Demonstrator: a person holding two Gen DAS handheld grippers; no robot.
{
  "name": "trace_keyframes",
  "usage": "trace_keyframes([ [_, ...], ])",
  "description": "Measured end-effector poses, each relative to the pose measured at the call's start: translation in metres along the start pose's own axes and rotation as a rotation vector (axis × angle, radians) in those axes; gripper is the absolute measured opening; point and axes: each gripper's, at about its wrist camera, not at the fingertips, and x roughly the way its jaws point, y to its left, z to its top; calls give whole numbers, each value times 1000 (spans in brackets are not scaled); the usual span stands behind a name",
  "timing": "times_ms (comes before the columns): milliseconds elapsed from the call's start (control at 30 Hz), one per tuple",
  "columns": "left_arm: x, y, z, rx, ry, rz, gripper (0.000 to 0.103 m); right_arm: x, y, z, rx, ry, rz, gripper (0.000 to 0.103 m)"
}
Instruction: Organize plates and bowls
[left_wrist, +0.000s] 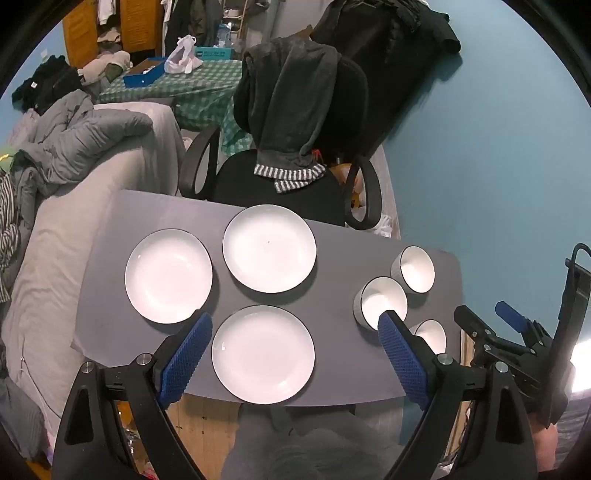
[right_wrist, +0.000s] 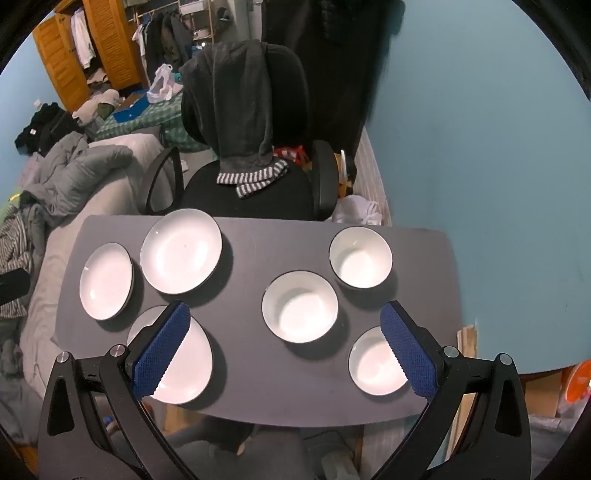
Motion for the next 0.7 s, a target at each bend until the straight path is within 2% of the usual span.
trace_keyframes([
  [700, 0, 7, 1, 4, -4, -19, 92, -2, -1, 1, -4, -1, -2, 101],
])
